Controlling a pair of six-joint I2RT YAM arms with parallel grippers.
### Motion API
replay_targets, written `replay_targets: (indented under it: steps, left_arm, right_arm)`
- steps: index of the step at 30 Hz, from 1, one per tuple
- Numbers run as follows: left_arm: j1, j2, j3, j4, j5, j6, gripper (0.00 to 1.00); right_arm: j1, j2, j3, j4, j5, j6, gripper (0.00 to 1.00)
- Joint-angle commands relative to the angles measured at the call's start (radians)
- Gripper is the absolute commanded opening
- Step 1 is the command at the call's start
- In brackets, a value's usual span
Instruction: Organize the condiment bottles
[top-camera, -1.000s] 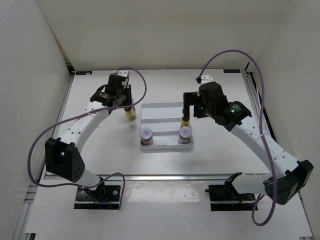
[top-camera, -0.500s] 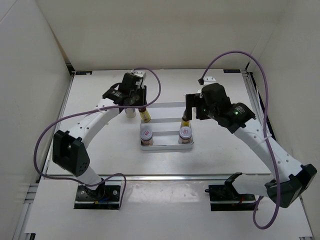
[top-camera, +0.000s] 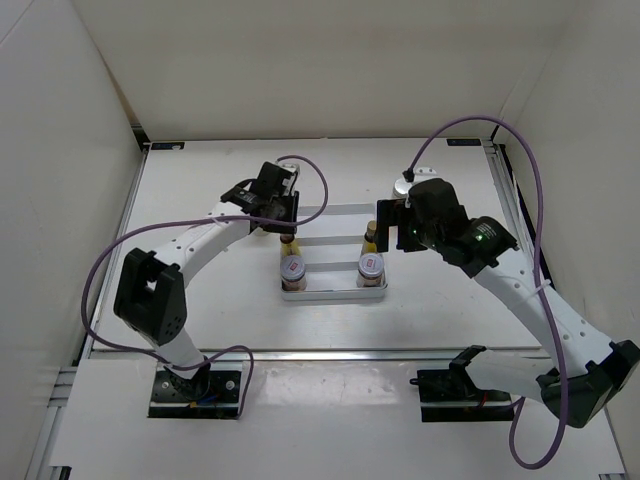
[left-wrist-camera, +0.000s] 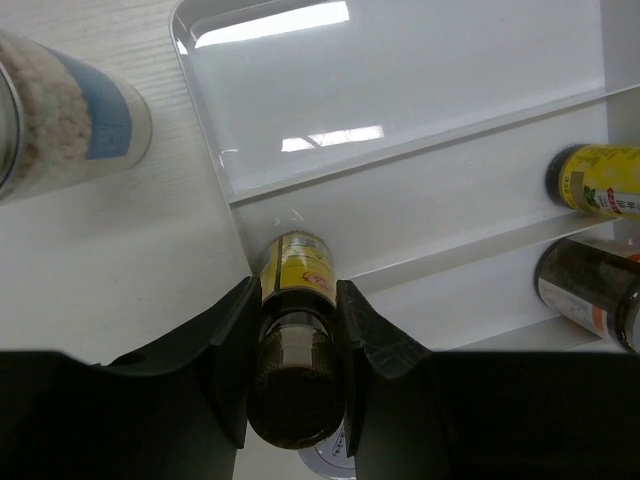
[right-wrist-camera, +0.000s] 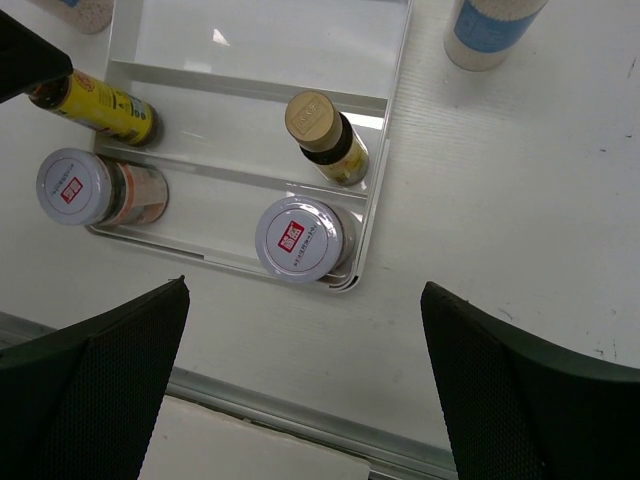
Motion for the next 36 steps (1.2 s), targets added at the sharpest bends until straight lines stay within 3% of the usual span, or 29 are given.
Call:
replay_targets:
  steps: [1,14,29,36]
  left_arm:
    - [-0.011,0.0,0.0,0.06,0.017,-0.018,0.11]
    - [-0.011,0.043,-0.009,0.06,0.017,-0.027,0.19]
    - [-0.075,0.056,0.022,0.06,0.051,-0.05,0.16]
    - [-0.088,0.066,0.0,0.037,-0.041,-0.04,0.16]
  right_arm:
    - [-0.006,-0.018,-0.004,0.011,-0.01,0.005,1.0]
    - [-0.006,-0.018,-0.004,0.011,-0.01,-0.014,1.0]
    - [-0.006,-0.018,-0.022,0.011,-0.01,-0.014,1.0]
    - [-0.006,-0.018,-0.022,0.011,-0.01,-0.014,1.0]
